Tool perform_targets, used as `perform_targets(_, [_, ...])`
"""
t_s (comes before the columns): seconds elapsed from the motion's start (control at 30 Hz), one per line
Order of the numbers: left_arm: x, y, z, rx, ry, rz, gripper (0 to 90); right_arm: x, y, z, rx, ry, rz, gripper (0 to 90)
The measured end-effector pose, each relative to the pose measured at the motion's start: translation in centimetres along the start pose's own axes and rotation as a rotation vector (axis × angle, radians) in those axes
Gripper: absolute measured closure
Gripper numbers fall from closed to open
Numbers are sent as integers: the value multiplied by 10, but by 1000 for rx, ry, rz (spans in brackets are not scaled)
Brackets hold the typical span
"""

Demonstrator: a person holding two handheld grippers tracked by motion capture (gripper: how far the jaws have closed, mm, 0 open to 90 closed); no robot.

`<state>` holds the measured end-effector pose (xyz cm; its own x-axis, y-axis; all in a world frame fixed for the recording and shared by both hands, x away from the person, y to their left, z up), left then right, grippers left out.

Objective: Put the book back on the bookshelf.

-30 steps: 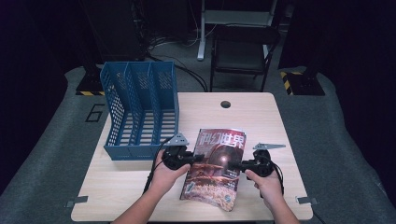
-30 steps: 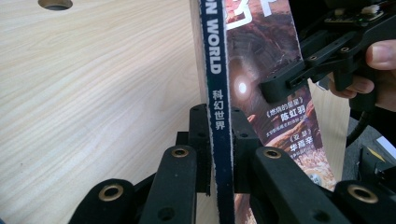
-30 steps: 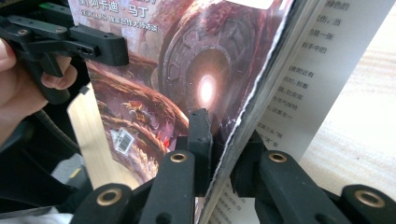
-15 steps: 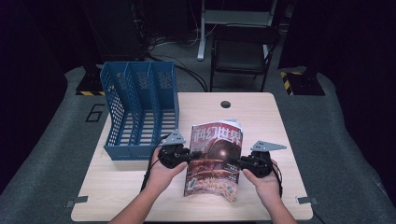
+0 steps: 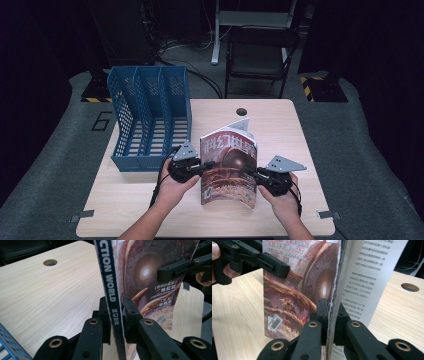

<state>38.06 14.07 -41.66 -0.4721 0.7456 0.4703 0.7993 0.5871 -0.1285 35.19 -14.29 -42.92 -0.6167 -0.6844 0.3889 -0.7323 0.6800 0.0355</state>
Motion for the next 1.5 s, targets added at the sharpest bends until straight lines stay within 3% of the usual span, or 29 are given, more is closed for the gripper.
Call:
perform_targets(0.23, [8,-5,6,10,-14,30,805,6,1,5,-28,-17,-32,830])
perform_targets(0.43, [13,-11,6,-11,-6,45,809,12,1,9,-68,-9,-77,763])
perform_targets(0.63, [18,-18,7,-5,7,69,811,18,2,11,-77,7,-76,724])
perform_targets(0.8, [23,-24,9,-26,15,81,816,21,0,19,-88,25,-70,680])
perform_targets(1.0, [26,-29,12,-36,14,97,827,17,-6,34,-123,65,-63,668])
perform_targets(1.1, [27,-31,13,-58,15,101,831,10,-9,44,-150,120,-64,678])
perform_targets(1.3, [28,-31,14,-49,16,107,832,7,-12,48,-139,157,-74,677])
perform_targets(1.5, [29,-33,14,-59,15,108,832,-1,-15,56,-168,210,-75,679])
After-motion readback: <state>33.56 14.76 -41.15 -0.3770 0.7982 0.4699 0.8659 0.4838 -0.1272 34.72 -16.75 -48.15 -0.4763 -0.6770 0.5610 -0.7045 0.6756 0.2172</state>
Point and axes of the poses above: each handheld gripper's, and its own axes: x roughly backward along the jaws, z roughly out of its underside, y roughly to its left, the point moved 1 cm from there along -x, roughly forward along the jaws, and after that the axes turned 1 degree about x, right-handed, at the moved point
